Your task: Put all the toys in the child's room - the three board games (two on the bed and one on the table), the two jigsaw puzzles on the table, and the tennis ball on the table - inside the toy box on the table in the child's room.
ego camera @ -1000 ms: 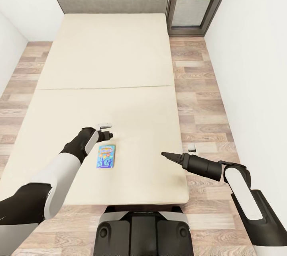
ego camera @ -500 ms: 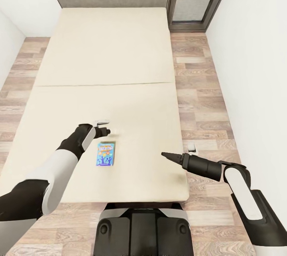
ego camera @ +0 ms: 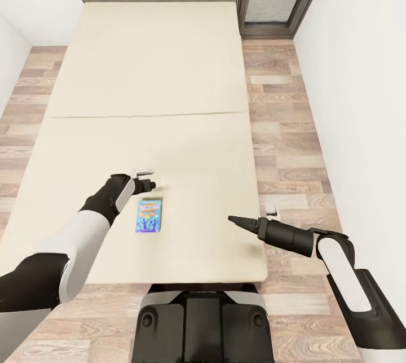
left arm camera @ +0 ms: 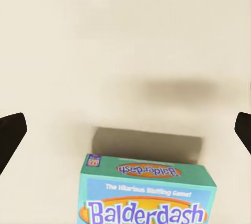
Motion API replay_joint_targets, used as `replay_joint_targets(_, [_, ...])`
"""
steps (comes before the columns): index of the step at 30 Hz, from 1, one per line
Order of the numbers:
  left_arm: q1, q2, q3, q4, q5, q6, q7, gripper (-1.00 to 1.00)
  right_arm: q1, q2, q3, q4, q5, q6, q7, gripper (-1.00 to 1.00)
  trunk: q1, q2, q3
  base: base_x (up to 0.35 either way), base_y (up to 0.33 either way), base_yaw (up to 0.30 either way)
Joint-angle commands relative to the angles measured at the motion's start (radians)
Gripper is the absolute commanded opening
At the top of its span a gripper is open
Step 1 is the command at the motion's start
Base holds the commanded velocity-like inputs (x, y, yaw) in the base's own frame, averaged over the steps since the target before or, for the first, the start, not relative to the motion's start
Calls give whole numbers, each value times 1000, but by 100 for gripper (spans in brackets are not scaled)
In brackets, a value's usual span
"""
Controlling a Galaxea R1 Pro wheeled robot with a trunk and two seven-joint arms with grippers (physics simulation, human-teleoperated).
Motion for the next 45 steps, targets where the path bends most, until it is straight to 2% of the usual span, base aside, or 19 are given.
replay_joint_targets(1, [0,1,-5,-1,11,4,8,100,-1,0,0,0,8,2,9,100,0,-2,-3,0,0,0])
replay_joint_targets(45, [0,1,-13,-1,12,1,5,100,-1,1,2,1,8,0,9,100,0,-2,-75,0,0,0])
